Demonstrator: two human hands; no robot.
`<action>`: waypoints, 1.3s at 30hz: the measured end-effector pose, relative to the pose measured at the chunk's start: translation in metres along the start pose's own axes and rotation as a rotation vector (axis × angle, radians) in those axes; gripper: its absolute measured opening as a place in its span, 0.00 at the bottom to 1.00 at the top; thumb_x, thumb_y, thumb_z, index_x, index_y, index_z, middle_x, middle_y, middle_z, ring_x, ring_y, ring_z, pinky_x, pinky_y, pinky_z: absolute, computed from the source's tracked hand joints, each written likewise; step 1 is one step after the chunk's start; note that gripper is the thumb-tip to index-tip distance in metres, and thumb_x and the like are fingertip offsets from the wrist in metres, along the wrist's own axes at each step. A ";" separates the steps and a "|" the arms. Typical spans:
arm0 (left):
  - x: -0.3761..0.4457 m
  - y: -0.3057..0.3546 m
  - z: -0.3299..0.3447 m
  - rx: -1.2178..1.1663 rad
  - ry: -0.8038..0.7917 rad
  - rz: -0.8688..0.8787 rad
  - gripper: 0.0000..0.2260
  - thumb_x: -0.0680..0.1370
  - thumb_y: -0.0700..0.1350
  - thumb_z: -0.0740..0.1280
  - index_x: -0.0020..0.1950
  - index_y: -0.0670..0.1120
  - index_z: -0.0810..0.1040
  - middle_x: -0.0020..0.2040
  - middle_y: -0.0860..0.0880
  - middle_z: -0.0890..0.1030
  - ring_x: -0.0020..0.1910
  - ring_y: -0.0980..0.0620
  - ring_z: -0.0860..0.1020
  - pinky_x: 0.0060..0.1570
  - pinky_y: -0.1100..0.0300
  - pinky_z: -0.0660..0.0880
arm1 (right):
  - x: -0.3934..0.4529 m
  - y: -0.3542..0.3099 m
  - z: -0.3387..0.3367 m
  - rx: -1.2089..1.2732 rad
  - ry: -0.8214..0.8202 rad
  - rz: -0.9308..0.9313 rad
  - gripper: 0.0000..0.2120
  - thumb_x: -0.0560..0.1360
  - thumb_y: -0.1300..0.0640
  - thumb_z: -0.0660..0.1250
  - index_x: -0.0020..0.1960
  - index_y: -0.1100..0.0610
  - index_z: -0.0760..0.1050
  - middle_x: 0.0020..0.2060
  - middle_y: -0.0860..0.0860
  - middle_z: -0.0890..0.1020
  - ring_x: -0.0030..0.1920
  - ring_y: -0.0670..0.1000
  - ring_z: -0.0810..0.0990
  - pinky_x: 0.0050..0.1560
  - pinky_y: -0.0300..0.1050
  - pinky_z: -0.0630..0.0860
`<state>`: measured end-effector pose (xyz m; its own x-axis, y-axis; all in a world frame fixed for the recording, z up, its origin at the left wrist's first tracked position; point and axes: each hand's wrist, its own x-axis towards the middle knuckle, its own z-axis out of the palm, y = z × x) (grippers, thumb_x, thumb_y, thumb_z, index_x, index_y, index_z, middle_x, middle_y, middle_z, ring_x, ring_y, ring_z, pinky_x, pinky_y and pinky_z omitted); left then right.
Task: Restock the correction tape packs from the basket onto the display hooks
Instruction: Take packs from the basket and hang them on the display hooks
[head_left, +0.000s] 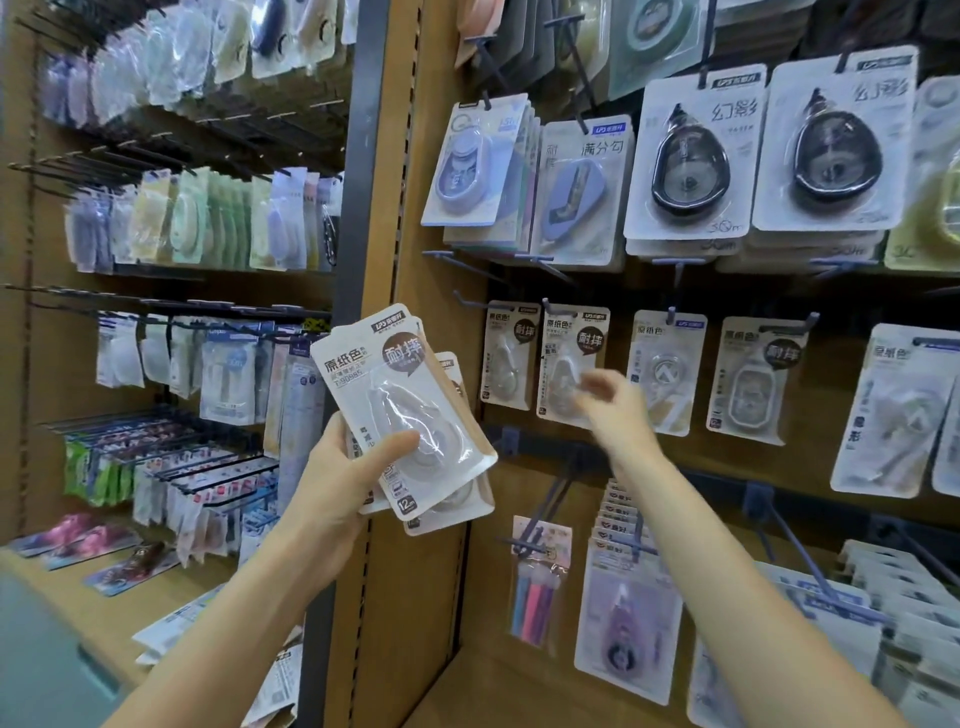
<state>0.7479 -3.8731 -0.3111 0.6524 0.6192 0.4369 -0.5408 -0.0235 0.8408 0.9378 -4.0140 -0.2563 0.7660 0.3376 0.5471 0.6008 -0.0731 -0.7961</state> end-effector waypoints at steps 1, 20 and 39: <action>0.001 -0.001 -0.001 0.011 0.017 0.007 0.21 0.70 0.42 0.71 0.62 0.48 0.72 0.53 0.47 0.82 0.49 0.47 0.82 0.41 0.55 0.76 | 0.016 0.006 -0.001 -0.051 0.131 0.044 0.22 0.76 0.59 0.65 0.69 0.58 0.66 0.64 0.55 0.73 0.63 0.53 0.72 0.56 0.42 0.69; 0.011 -0.008 -0.011 0.222 0.100 0.054 0.18 0.72 0.39 0.72 0.57 0.51 0.70 0.52 0.51 0.80 0.48 0.53 0.80 0.33 0.63 0.77 | 0.077 0.022 0.007 0.091 0.119 0.158 0.12 0.78 0.62 0.61 0.61 0.58 0.74 0.58 0.57 0.78 0.56 0.57 0.77 0.50 0.49 0.76; 0.002 0.002 -0.031 0.246 0.242 0.199 0.21 0.71 0.39 0.72 0.61 0.48 0.70 0.52 0.49 0.79 0.52 0.50 0.78 0.49 0.51 0.77 | 0.031 -0.032 0.045 -0.138 -0.129 -0.278 0.08 0.78 0.60 0.62 0.55 0.61 0.75 0.38 0.50 0.80 0.35 0.43 0.74 0.34 0.37 0.69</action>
<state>0.7311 -3.8476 -0.3183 0.3879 0.7496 0.5363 -0.4815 -0.3314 0.8114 0.9318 -3.9590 -0.2258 0.5382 0.4778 0.6943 0.8148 -0.0844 -0.5736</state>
